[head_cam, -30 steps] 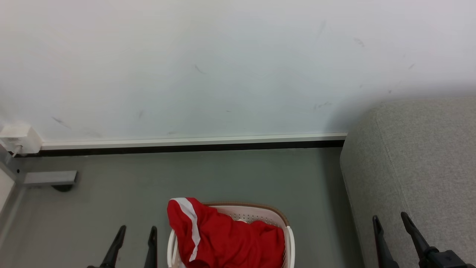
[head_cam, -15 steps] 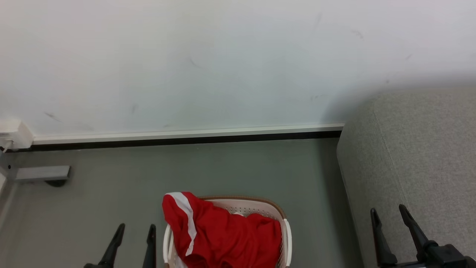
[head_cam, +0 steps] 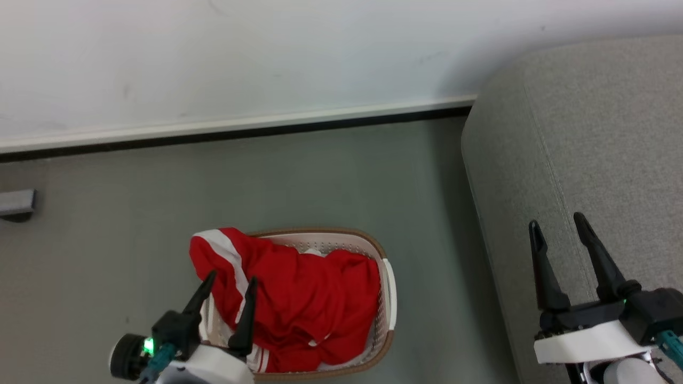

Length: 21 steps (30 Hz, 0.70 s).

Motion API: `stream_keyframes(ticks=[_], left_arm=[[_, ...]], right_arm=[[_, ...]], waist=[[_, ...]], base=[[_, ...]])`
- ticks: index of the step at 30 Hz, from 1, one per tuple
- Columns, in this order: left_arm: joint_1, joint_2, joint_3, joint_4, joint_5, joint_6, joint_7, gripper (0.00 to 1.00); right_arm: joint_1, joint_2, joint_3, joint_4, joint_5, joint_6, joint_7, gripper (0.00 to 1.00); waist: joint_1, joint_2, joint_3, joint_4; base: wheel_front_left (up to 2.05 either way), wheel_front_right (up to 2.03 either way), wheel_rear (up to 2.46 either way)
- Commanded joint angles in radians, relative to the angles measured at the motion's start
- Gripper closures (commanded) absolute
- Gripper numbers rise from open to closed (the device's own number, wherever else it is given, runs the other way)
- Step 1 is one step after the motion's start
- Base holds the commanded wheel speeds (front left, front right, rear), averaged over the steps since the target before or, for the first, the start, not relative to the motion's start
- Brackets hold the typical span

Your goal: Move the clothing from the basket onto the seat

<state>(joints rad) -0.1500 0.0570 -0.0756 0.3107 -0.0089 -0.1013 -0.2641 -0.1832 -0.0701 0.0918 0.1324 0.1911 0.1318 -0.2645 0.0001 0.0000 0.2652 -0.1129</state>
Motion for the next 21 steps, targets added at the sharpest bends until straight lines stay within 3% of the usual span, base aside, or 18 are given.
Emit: stream_keyframes(ticks=[1, 6, 13, 21], left_arm=[[-0.057, 0.014, -0.009, 0.052, 0.016, -0.002, -0.001, 0.0], [-0.216, 0.014, -0.041, 0.217, 0.043, 0.001, 0.026, 0.0], [-0.418, 0.02, -0.059, 0.423, 0.064, 0.023, 0.144, 0.0], [-0.592, 0.062, -0.036, 0.59, 0.087, 0.132, 0.207, 0.0]], right_arm=[[-0.038, -0.01, 0.004, -0.019, 0.016, -0.002, 0.0, 0.0], [-0.111, -0.014, 0.006, -0.068, 0.02, -0.002, 0.0, 0.0], [-0.198, -0.015, 0.008, -0.149, 0.027, -0.002, 0.0, 0.0], [-0.251, -0.02, 0.02, -0.227, 0.02, -0.002, 0.0, 0.0]], waist=[[-0.0001, 0.0, 0.092, -0.051], [-0.0001, 0.0, 0.205, -0.091], [-0.0001, 0.0, 0.356, -0.133], [-0.0001, 0.0, 0.474, -0.147]], base=[[0.0, 0.0, 0.0], [0.0, 0.0, 0.0], [0.0, 0.0, 0.0], [0.0, 0.0, 0.0]])
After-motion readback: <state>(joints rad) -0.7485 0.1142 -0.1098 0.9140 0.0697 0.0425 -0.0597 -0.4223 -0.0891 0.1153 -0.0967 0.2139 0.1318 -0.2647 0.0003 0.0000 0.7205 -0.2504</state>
